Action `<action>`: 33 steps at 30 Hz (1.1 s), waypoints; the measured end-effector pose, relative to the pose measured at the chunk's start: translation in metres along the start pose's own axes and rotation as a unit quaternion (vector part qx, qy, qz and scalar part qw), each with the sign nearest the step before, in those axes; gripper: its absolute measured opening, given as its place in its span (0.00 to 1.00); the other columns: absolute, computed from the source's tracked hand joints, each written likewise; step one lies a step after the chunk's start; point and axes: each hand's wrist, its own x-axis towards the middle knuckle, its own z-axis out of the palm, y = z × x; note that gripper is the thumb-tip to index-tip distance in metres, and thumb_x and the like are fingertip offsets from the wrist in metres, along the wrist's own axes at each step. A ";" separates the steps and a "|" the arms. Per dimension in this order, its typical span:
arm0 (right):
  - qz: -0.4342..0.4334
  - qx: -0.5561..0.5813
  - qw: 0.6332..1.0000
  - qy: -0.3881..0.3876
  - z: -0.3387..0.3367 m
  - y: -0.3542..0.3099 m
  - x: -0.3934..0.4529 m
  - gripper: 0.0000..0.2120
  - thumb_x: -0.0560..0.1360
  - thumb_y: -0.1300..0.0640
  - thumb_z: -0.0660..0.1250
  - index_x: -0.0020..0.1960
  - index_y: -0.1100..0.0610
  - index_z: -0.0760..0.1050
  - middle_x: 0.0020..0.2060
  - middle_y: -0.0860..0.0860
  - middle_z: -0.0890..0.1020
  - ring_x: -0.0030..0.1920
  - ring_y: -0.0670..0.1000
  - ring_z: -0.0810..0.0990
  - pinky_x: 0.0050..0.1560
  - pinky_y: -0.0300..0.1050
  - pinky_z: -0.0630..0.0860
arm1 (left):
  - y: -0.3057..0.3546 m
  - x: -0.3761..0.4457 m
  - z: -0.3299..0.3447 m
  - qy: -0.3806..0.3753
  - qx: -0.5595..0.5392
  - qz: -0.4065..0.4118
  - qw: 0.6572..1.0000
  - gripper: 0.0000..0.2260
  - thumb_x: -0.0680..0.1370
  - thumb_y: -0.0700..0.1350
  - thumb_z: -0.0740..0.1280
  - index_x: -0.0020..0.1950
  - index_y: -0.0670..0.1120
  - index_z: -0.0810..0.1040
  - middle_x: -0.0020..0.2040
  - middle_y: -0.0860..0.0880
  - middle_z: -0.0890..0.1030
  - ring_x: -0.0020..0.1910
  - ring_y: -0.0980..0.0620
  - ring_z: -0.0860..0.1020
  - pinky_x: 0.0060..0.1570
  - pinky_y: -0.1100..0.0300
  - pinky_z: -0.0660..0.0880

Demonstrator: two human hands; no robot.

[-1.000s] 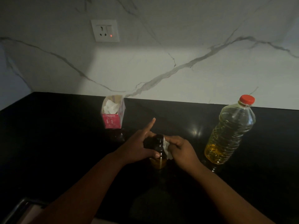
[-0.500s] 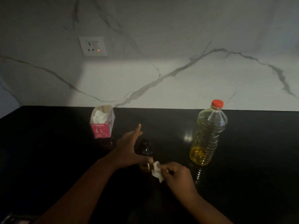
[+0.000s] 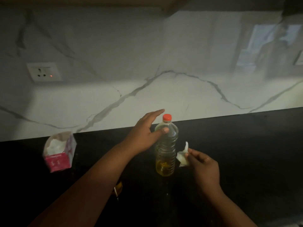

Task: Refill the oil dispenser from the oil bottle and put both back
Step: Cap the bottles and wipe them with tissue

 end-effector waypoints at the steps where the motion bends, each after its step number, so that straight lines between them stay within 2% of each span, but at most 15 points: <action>1: -0.017 -0.004 1.000 0.014 -0.001 -0.007 0.004 0.10 0.75 0.64 0.68 0.45 0.49 0.81 0.41 0.47 0.85 0.42 0.42 0.83 0.44 0.38 0.77 | 0.003 0.010 0.002 -0.017 0.007 0.008 1.000 0.26 0.79 0.54 0.67 0.75 0.63 0.62 0.76 0.56 0.64 0.74 0.54 0.63 0.70 0.51 0.67; 4: -0.067 -0.047 0.996 0.035 0.006 -0.021 0.018 0.09 0.75 0.62 0.68 0.52 0.52 0.81 0.44 0.44 0.84 0.43 0.38 0.81 0.43 0.34 0.77 | 0.003 0.031 0.006 -0.044 0.040 0.033 0.998 0.22 0.81 0.50 0.64 0.75 0.61 0.65 0.74 0.54 0.67 0.71 0.55 0.66 0.65 0.59 0.68; 8: -0.127 -0.112 0.984 0.056 0.031 -0.036 0.035 0.10 0.76 0.62 0.67 0.56 0.56 0.81 0.38 0.38 0.80 0.36 0.30 0.79 0.35 0.24 0.73 | -0.008 0.047 0.010 -0.074 0.009 0.041 0.996 0.15 0.83 0.50 0.61 0.70 0.58 0.73 0.69 0.52 0.75 0.66 0.54 0.73 0.64 0.59 0.69; 10: -0.150 -0.135 0.977 0.063 0.045 -0.039 0.040 0.10 0.77 0.61 0.66 0.57 0.56 0.81 0.38 0.38 0.80 0.34 0.31 0.78 0.34 0.24 0.73 | -0.013 0.053 0.013 -0.069 -0.023 0.035 0.997 0.14 0.83 0.48 0.61 0.68 0.57 0.76 0.68 0.51 0.76 0.64 0.53 0.75 0.65 0.54 0.72; 12: -0.167 -0.156 0.972 0.058 0.056 -0.039 0.041 0.12 0.78 0.60 0.65 0.59 0.54 0.80 0.42 0.41 0.82 0.36 0.33 0.78 0.36 0.25 0.74 | -0.015 0.054 0.016 -0.065 -0.042 0.033 0.996 0.14 0.83 0.48 0.61 0.68 0.57 0.76 0.68 0.51 0.77 0.64 0.52 0.75 0.66 0.50 0.73; 15: -0.221 -0.217 0.950 0.045 0.070 -0.028 0.037 0.13 0.80 0.60 0.62 0.62 0.53 0.78 0.42 0.43 0.81 0.38 0.35 0.78 0.40 0.25 0.72 | -0.019 0.053 0.019 -0.067 -0.045 0.039 0.996 0.14 0.83 0.50 0.60 0.68 0.59 0.75 0.69 0.53 0.76 0.66 0.53 0.74 0.65 0.55 0.71; 16: -0.240 -0.240 0.940 0.042 0.074 -0.022 0.035 0.14 0.80 0.59 0.60 0.63 0.54 0.77 0.43 0.47 0.82 0.40 0.37 0.79 0.43 0.27 0.73 | -0.020 0.052 0.019 -0.068 -0.048 0.039 0.996 0.14 0.83 0.50 0.60 0.68 0.59 0.75 0.70 0.53 0.75 0.67 0.53 0.74 0.64 0.57 0.71; 18: -0.257 -0.263 0.929 0.035 0.077 -0.012 0.035 0.17 0.80 0.59 0.60 0.69 0.57 0.72 0.54 0.57 0.82 0.51 0.50 0.81 0.53 0.44 0.79 | -0.020 0.052 0.019 -0.065 -0.054 0.035 0.996 0.14 0.83 0.51 0.60 0.68 0.59 0.75 0.70 0.53 0.75 0.67 0.53 0.73 0.63 0.57 0.71; 20: -0.267 -0.266 0.926 0.033 0.076 -0.006 0.035 0.20 0.80 0.62 0.60 0.71 0.57 0.69 0.59 0.60 0.80 0.58 0.61 0.79 0.58 0.59 0.77 | -0.021 0.053 0.018 -0.062 -0.061 0.030 0.996 0.14 0.83 0.51 0.60 0.67 0.60 0.76 0.70 0.54 0.75 0.67 0.53 0.73 0.65 0.55 0.72; 23: -0.280 -0.236 0.930 0.039 0.073 0.000 0.037 0.20 0.79 0.62 0.62 0.70 0.57 0.70 0.58 0.63 0.80 0.58 0.65 0.78 0.57 0.62 0.77 | -0.022 0.054 0.019 -0.061 -0.074 0.019 0.995 0.13 0.83 0.51 0.60 0.66 0.60 0.76 0.70 0.54 0.75 0.67 0.52 0.74 0.65 0.51 0.74; 26: -0.294 -0.204 0.933 0.044 0.071 0.005 0.040 0.23 0.77 0.48 0.57 0.69 0.57 0.71 0.56 0.63 0.81 0.55 0.64 0.80 0.54 0.62 0.79 | -0.021 0.054 0.020 -0.057 -0.085 0.009 0.995 0.13 0.83 0.52 0.60 0.66 0.61 0.77 0.69 0.55 0.76 0.66 0.53 0.75 0.64 0.54 0.75; 28: -0.283 -0.190 0.939 0.039 0.070 0.012 0.043 0.25 0.78 0.44 0.56 0.69 0.55 0.72 0.55 0.61 0.81 0.54 0.62 0.82 0.50 0.60 0.81 | -0.022 0.053 0.020 -0.057 -0.091 0.009 0.994 0.13 0.83 0.52 0.60 0.65 0.61 0.77 0.69 0.55 0.76 0.65 0.56 0.74 0.60 0.60 0.74; 31: -0.234 -0.136 0.963 0.013 0.066 0.023 0.048 0.24 0.79 0.43 0.56 0.71 0.53 0.69 0.60 0.56 0.80 0.58 0.53 0.81 0.53 0.52 0.81 | -0.021 0.053 0.021 -0.050 -0.091 0.006 0.995 0.12 0.83 0.54 0.60 0.65 0.63 0.76 0.68 0.58 0.76 0.61 0.60 0.73 0.55 0.65 0.71; 32: -0.211 -0.112 0.971 0.010 0.065 0.026 0.049 0.22 0.80 0.45 0.56 0.70 0.52 0.70 0.58 0.53 0.81 0.56 0.49 0.82 0.51 0.47 0.82 | -0.020 0.053 0.021 -0.049 -0.091 0.003 0.995 0.12 0.83 0.54 0.60 0.64 0.63 0.76 0.67 0.59 0.76 0.60 0.61 0.73 0.54 0.66 0.71; 33: -0.186 -0.091 0.978 0.009 0.064 0.029 0.050 0.18 0.80 0.48 0.56 0.66 0.51 0.75 0.50 0.49 0.84 0.48 0.46 0.83 0.45 0.43 0.82 | -0.020 0.054 0.022 -0.047 -0.092 0.001 0.995 0.12 0.83 0.54 0.60 0.64 0.64 0.76 0.66 0.59 0.76 0.60 0.62 0.73 0.53 0.66 0.72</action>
